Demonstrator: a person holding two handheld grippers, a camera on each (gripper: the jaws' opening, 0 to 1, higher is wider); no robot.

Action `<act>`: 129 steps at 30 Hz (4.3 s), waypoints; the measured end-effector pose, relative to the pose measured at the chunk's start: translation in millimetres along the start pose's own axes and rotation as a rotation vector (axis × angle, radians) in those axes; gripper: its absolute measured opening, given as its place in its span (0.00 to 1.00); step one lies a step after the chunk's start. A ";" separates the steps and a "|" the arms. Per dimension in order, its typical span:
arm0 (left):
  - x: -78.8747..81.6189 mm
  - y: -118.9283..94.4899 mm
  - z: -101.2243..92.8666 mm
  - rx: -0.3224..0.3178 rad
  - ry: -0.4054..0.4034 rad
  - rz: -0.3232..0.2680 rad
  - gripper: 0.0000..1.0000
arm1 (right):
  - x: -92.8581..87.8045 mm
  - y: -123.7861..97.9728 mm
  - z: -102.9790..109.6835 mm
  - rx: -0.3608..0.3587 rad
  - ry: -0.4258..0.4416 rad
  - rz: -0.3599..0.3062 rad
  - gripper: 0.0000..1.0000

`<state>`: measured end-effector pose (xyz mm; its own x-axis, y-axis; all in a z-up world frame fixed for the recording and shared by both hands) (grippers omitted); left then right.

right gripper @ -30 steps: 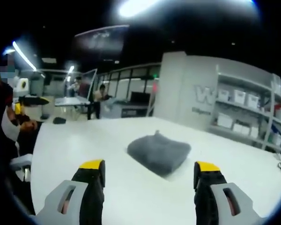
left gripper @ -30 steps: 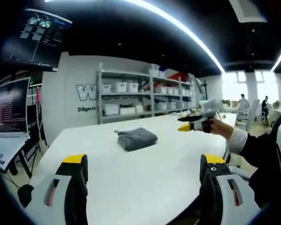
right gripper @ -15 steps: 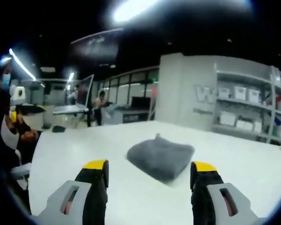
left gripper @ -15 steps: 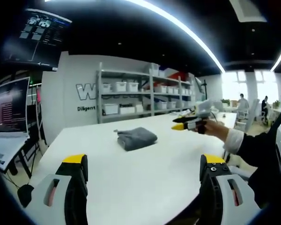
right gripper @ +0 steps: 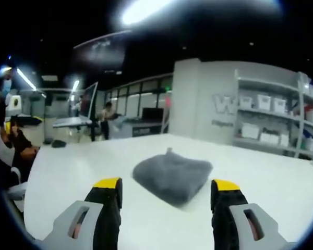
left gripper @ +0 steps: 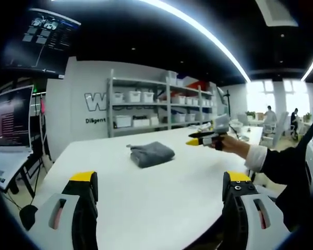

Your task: Open the folded towel by lifting each exposed corner and separating the folded layers until the towel lies flat within the target outline without major curled edges

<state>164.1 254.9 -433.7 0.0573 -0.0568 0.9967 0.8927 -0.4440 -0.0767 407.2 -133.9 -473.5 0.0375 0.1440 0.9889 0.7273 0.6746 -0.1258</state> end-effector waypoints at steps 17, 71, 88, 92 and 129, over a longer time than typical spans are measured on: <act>0.0 -0.9 3.5 0.019 0.003 0.013 0.98 | -1.2 23.1 -13.7 -0.039 -0.040 -0.007 0.68; -1.7 -0.3 0.7 -0.048 -0.060 -0.040 0.97 | -54.3 69.7 -39.7 -0.116 0.028 0.049 0.59; 6.0 -3.3 -6.3 -0.027 -0.009 -0.014 0.97 | -59.7 78.4 -35.7 -0.113 0.035 0.085 0.48; 5.7 -2.4 -6.4 -0.029 -0.013 -0.008 0.97 | -63.0 80.8 -33.5 -0.115 0.042 0.110 0.48; 2.6 -1.0 -4.3 -0.015 0.003 0.018 0.96 | -69.4 84.1 -28.2 -0.108 -0.042 0.182 0.25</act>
<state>161.4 251.4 -431.1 0.0723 -0.0674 0.9951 0.8848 -0.4562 -0.0952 485.1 -107.6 -550.5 0.1481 0.2878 0.9462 0.7807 0.5533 -0.2905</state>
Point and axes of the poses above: the point that each gripper's makers call its tool centre point, and the gripper's own axes: y roughly forward along the fingers, z roughly to its left, x roughly out of its top, the point moved 9 cm from there along -y, roughly backward along the fingers, and after that the axes turned 3 degrees about x, right-handed, at the moved point
